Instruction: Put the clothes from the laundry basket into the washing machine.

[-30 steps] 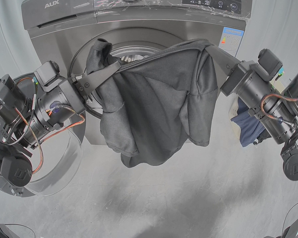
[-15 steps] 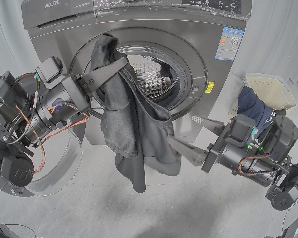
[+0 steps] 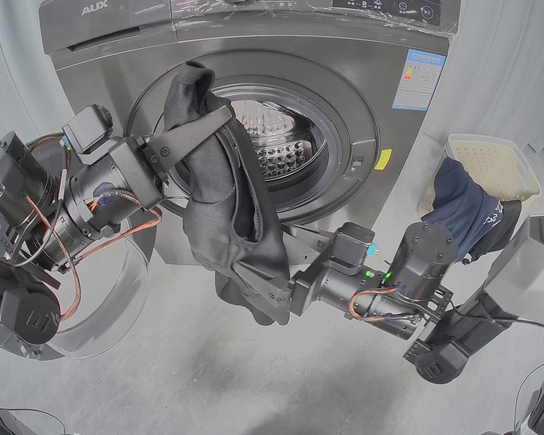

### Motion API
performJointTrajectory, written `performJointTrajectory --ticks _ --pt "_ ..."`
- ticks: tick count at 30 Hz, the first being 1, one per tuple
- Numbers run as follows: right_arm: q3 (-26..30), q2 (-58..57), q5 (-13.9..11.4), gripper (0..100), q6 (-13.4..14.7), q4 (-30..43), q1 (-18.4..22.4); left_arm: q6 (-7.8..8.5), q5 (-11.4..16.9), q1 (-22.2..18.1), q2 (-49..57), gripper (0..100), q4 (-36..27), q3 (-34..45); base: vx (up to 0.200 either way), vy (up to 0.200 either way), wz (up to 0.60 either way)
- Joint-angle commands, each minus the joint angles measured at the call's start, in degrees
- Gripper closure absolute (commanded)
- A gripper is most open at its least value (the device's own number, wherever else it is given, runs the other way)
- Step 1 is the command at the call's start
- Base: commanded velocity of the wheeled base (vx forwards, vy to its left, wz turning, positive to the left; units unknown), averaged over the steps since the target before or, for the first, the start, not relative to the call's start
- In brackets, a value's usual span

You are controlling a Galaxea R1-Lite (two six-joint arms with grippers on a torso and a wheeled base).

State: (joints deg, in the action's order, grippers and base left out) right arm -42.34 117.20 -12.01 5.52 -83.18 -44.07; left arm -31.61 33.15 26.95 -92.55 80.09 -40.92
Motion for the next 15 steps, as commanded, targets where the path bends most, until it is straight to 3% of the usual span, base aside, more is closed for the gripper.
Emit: performJointTrajectory --ticks 1,4,5,7,8,15 --pt "-10.31 9.71 0.49 0 0.72 0.21 -2.86 -0.03 -0.10 -0.06 0.18 100 0.15 0.67 0.000 0.000 0.00" --pt "-13.74 12.44 1.99 0 0.81 0.30 -2.43 -0.03 -0.10 -0.06 0.27 100 0.15 0.76 0.000 0.000 0.00" --pt "-15.76 14.37 4.27 0 0.89 0.21 -2.07 -0.03 -0.10 0.03 0.71 100 0.15 1.11 0.000 0.000 0.00" --pt "-16.64 15.43 5.24 0 1.07 -0.41 -1.81 -0.03 -0.10 -0.06 0.97 100 0.15 1.46 0.000 0.000 0.00" --pt "-16.99 15.60 5.42 100 1.25 -0.50 -1.81 -0.03 -0.10 -0.06 0.97 100 0.15 1.55 0.000 0.000 0.00" --pt "-16.02 13.05 5.50 100 1.25 -0.50 -1.81 -0.03 -0.45 -1.11 0.79 100 0.15 2.25 0.000 0.000 0.00"
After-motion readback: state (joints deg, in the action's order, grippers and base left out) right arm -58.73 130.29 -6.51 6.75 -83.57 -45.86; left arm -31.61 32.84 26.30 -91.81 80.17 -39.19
